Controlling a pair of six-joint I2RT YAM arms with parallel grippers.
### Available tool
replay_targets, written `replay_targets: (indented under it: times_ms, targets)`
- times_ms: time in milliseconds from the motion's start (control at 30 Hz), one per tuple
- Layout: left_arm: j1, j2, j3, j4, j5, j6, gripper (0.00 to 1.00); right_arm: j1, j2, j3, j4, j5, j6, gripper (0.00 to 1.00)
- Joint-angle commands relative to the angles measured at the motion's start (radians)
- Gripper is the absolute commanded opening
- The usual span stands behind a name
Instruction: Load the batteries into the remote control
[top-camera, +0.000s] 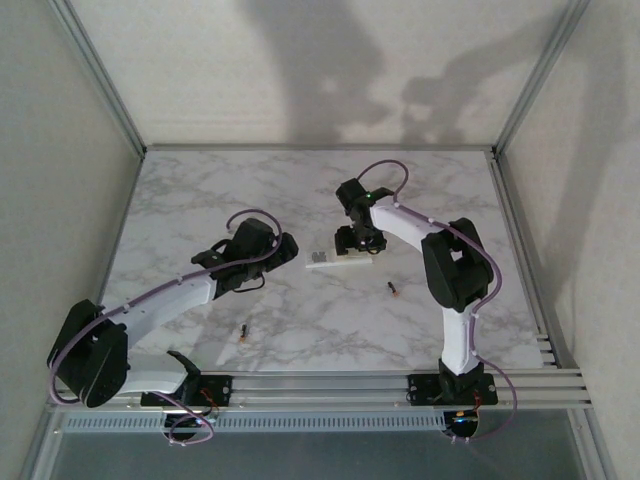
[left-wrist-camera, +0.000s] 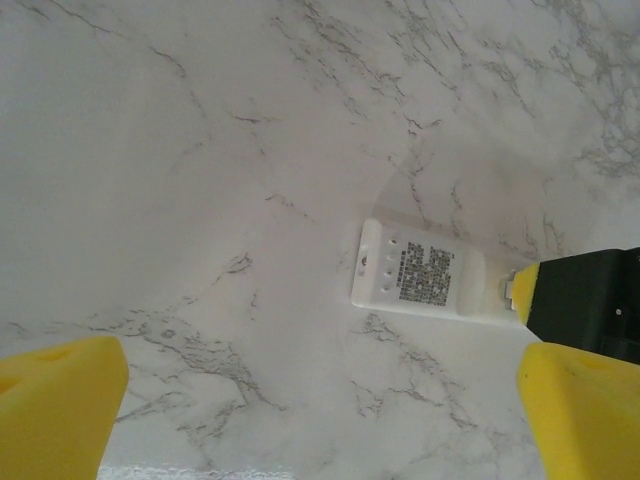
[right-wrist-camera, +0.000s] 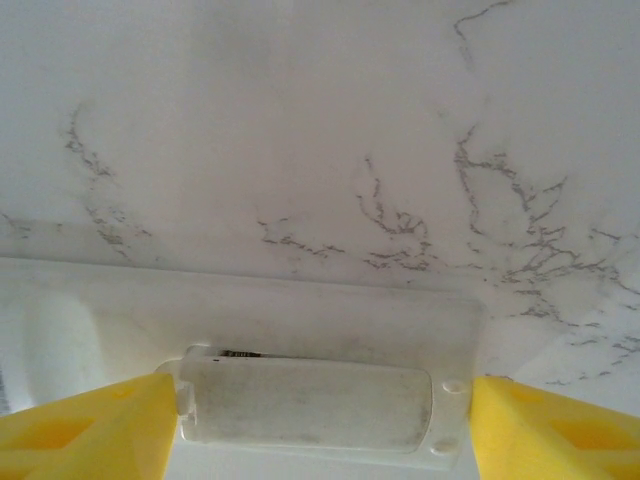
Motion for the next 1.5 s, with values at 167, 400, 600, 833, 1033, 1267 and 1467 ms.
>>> replay_targets:
  times_ms: [167,400,600,833,1033,1267,1467]
  targets:
    - [0.006,0.059,0.013,0.042,0.037,0.016,0.99,-0.022,-0.069,-0.025,0.031,-0.111,0.03,0.76]
    - [0.007,0.06,0.019,0.038,0.036,0.019,0.99,-0.028,-0.074,-0.031,0.029,-0.094,0.024,0.76]
    - [0.006,0.06,0.025,0.033,0.038,0.023,1.0,-0.033,-0.059,-0.017,0.02,-0.05,-0.033,0.81]
    - [0.007,0.056,0.033,0.016,0.032,0.026,0.99,-0.071,-0.004,0.035,0.049,-0.125,-0.056,0.89]
    - [0.007,0.046,0.029,0.011,0.028,0.023,0.99,-0.119,0.05,0.062,0.078,-0.25,-0.059,0.94]
    - [0.006,0.047,0.027,0.011,0.027,0.023,0.99,-0.129,0.094,0.07,0.105,-0.373,-0.056,0.99]
    - [0.007,0.039,0.018,0.013,0.023,0.021,1.0,-0.128,0.03,-0.02,0.142,-0.426,-0.02,0.99]
